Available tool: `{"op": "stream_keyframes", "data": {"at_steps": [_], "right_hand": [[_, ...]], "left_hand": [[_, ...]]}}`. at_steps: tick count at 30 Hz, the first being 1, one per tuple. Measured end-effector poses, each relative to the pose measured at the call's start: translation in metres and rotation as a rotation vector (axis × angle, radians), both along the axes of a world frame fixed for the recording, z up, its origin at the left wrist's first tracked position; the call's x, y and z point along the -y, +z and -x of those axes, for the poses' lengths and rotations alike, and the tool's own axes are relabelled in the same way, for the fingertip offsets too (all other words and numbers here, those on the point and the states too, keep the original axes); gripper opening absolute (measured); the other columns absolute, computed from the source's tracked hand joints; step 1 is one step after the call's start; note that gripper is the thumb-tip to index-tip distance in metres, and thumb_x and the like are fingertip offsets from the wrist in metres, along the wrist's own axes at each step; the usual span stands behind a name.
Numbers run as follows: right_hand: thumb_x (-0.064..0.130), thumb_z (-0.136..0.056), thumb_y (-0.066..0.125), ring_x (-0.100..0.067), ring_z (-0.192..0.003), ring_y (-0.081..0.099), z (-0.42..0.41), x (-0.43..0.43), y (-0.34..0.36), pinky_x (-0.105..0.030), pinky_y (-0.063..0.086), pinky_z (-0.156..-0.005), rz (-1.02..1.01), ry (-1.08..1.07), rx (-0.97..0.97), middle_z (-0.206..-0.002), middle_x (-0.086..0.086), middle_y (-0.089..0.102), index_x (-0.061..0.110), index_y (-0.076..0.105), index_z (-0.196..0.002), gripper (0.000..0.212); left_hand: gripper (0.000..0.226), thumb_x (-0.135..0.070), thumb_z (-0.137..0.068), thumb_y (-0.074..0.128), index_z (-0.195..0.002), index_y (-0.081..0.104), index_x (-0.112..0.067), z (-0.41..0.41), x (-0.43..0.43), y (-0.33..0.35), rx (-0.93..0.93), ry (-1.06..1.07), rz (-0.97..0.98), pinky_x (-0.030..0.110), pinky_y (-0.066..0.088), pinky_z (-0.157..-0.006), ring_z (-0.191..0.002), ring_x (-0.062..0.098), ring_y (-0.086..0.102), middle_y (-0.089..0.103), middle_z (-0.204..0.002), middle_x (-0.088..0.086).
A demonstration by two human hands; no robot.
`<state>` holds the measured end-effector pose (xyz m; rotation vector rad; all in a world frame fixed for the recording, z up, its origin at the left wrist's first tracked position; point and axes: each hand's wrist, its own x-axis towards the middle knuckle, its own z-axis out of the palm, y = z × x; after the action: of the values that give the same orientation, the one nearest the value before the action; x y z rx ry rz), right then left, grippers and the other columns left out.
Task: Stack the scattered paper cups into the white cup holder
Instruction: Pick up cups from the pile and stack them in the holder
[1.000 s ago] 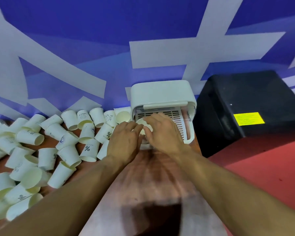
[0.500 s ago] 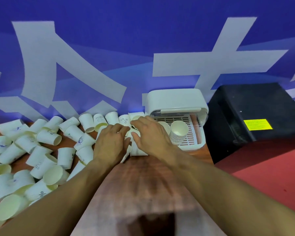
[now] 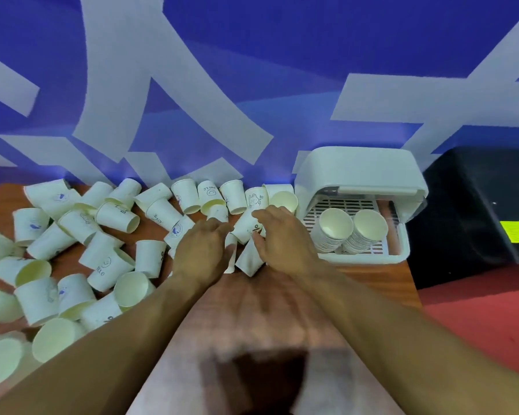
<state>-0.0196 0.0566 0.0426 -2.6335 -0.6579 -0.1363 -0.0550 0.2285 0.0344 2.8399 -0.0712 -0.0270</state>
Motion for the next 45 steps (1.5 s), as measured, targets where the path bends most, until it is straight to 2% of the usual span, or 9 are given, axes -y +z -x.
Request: {"op": "stream_keyframes", "data": {"at_steps": [8,11,18,29,32,35,38,43,45], "right_hand": [[0.030,-0.089,0.058,-0.026,-0.111,0.049,-0.011,-0.023,-0.048,-0.042,0.048,-0.086,0.198,-0.060,-0.337,-0.125,-0.006,0.050,0.014,0.052,-0.128,0.043],[0.030,-0.087,0.060,-0.027,-0.109,0.048,-0.008,-0.024,-0.066,-0.037,0.046,-0.081,0.281,-0.039,-0.362,-0.123,-0.007,0.049,0.011,0.052,-0.124,0.042],[0.041,-0.078,0.069,-0.027,-0.116,0.043,-0.014,-0.024,-0.089,-0.041,0.047,-0.089,0.364,-0.084,-0.427,-0.128,-0.007,0.044,0.014,0.048,-0.130,0.062],[0.048,-0.073,0.072,-0.029,-0.116,0.045,-0.009,-0.037,-0.102,-0.039,0.048,-0.090,0.415,-0.032,-0.396,-0.125,-0.010,0.047,0.009,0.038,-0.133,0.080],[0.038,-0.078,0.070,-0.027,-0.114,0.048,-0.008,-0.039,-0.102,-0.035,0.047,-0.087,0.380,-0.057,-0.388,-0.124,-0.008,0.051,0.010,0.039,-0.133,0.069],[0.026,-0.085,0.065,-0.025,-0.106,0.056,-0.009,-0.039,-0.098,-0.034,0.046,-0.077,0.321,-0.078,-0.402,-0.119,-0.007,0.058,0.012,0.037,-0.136,0.059],[0.020,-0.089,0.059,-0.027,-0.102,0.058,-0.006,-0.039,-0.090,-0.035,0.045,-0.072,0.288,-0.030,-0.388,-0.116,-0.009,0.060,0.014,0.036,-0.139,0.055],[0.039,-0.078,0.064,-0.028,-0.101,0.057,0.007,-0.046,-0.074,-0.045,0.051,-0.073,0.130,0.154,-0.405,-0.111,-0.004,0.061,0.028,0.040,-0.136,0.064],[0.041,-0.075,0.070,-0.025,-0.106,0.054,0.012,-0.048,-0.067,-0.043,0.050,-0.079,0.081,0.165,-0.447,-0.116,-0.002,0.058,0.032,0.038,-0.138,0.071]], "left_hand": [[0.047,-0.037,-0.089,0.064,-0.133,0.053,-0.024,-0.016,-0.031,-0.039,-0.277,-0.066,-0.014,0.038,0.049,-0.086,-0.115,0.024,0.052,0.056,-0.128,0.003],[0.046,-0.031,-0.088,0.062,-0.133,0.051,-0.025,-0.020,-0.035,-0.056,-0.353,-0.126,-0.057,0.036,0.048,-0.082,-0.115,0.024,0.050,0.054,-0.125,0.004],[0.051,-0.017,-0.085,0.061,-0.134,0.050,-0.023,-0.030,-0.031,-0.081,-0.397,-0.158,-0.072,0.038,0.053,-0.078,-0.114,0.026,0.052,0.050,-0.129,0.004],[0.046,-0.017,-0.088,0.056,-0.134,0.051,-0.023,-0.026,-0.027,-0.089,-0.343,-0.127,-0.061,0.036,0.049,-0.077,-0.116,0.025,0.048,0.047,-0.131,0.002],[0.042,-0.018,-0.086,0.056,-0.128,0.058,-0.019,-0.023,-0.029,-0.086,-0.269,-0.163,-0.049,0.037,0.049,-0.076,-0.106,0.031,0.054,0.056,-0.122,0.008],[0.033,-0.016,-0.082,0.052,-0.112,0.066,-0.016,-0.020,-0.032,-0.084,-0.226,-0.125,-0.006,0.039,0.050,-0.071,-0.090,0.032,0.059,0.065,-0.101,0.008],[0.033,-0.016,-0.083,0.050,-0.112,0.065,-0.019,-0.015,-0.033,-0.075,-0.199,-0.051,0.065,0.036,0.047,-0.071,-0.091,0.029,0.059,0.066,-0.099,0.005],[0.035,-0.012,-0.090,0.050,-0.123,0.053,-0.023,-0.003,-0.030,-0.053,-0.203,0.134,0.197,0.036,0.045,-0.062,-0.084,0.028,0.061,0.066,-0.094,0.007],[0.030,-0.011,-0.090,0.048,-0.118,0.051,-0.022,0.004,-0.032,-0.046,-0.194,0.171,0.231,0.034,0.035,-0.057,-0.074,0.027,0.055,0.061,-0.084,0.006]]}}
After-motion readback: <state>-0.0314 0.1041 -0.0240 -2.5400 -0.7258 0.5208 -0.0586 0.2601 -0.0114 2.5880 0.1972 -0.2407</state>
